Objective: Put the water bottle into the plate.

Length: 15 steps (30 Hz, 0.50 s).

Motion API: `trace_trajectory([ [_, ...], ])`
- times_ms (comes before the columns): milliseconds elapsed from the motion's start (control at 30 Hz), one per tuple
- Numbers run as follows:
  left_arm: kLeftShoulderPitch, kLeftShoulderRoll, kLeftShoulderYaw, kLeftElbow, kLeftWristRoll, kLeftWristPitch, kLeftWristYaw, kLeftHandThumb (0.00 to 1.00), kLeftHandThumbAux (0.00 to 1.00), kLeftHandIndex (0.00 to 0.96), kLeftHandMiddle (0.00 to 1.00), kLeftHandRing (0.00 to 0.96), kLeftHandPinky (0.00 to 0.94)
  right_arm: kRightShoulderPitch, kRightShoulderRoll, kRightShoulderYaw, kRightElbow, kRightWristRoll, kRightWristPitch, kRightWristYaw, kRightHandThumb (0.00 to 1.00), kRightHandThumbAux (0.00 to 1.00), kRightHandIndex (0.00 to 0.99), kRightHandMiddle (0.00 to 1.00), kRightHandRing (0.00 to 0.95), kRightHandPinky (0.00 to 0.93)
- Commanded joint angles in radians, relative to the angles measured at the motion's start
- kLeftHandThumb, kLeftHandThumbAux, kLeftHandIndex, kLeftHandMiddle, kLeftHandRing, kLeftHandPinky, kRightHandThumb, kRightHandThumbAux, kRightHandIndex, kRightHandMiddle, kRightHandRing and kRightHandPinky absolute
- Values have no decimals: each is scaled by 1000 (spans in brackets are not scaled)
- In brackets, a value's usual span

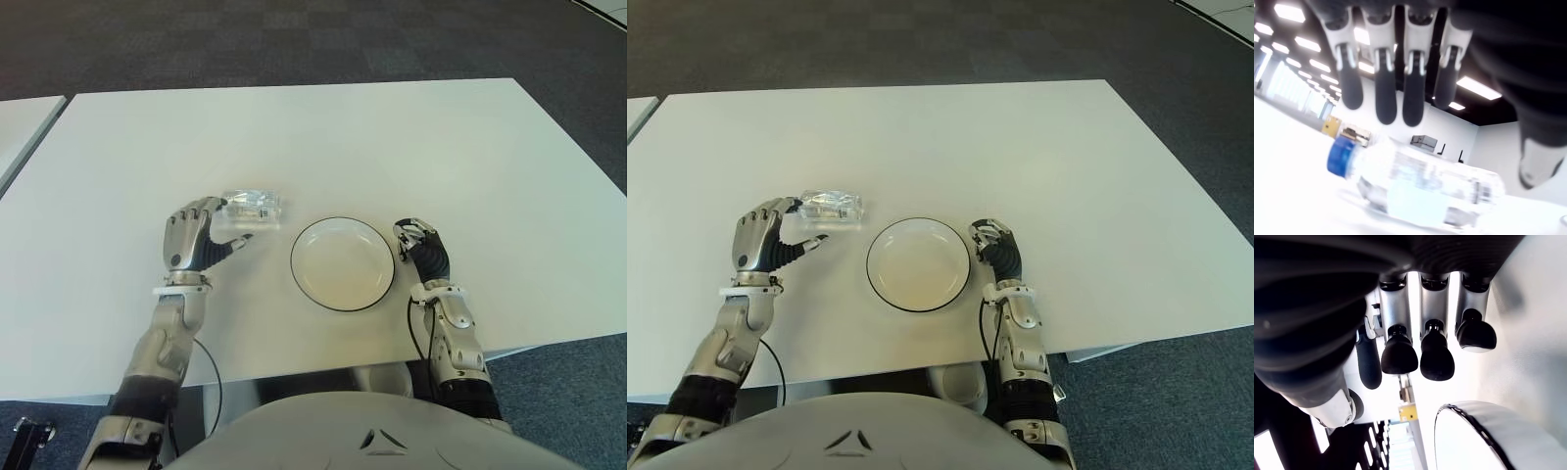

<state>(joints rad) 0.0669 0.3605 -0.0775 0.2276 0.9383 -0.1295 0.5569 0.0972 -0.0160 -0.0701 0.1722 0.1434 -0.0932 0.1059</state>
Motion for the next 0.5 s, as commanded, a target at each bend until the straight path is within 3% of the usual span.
trace_trajectory([
  [33, -67, 27, -53, 83, 33, 43, 9, 609, 504, 91, 109, 91, 82, 23, 8, -1, 36, -4, 23, -7, 700, 734, 436, 860, 859, 836],
  [167, -150, 53, -96, 145, 60, 94, -13, 606, 430, 18, 22, 19, 17, 25, 10, 0, 33, -3, 25, -8, 700, 734, 436, 859, 858, 835],
  [500, -288, 101, -188, 287, 89, 165, 5, 592, 276, 0, 0, 0, 0, 38, 14, 5, 20, -10, 27, -18, 699, 734, 436, 859, 857, 833],
])
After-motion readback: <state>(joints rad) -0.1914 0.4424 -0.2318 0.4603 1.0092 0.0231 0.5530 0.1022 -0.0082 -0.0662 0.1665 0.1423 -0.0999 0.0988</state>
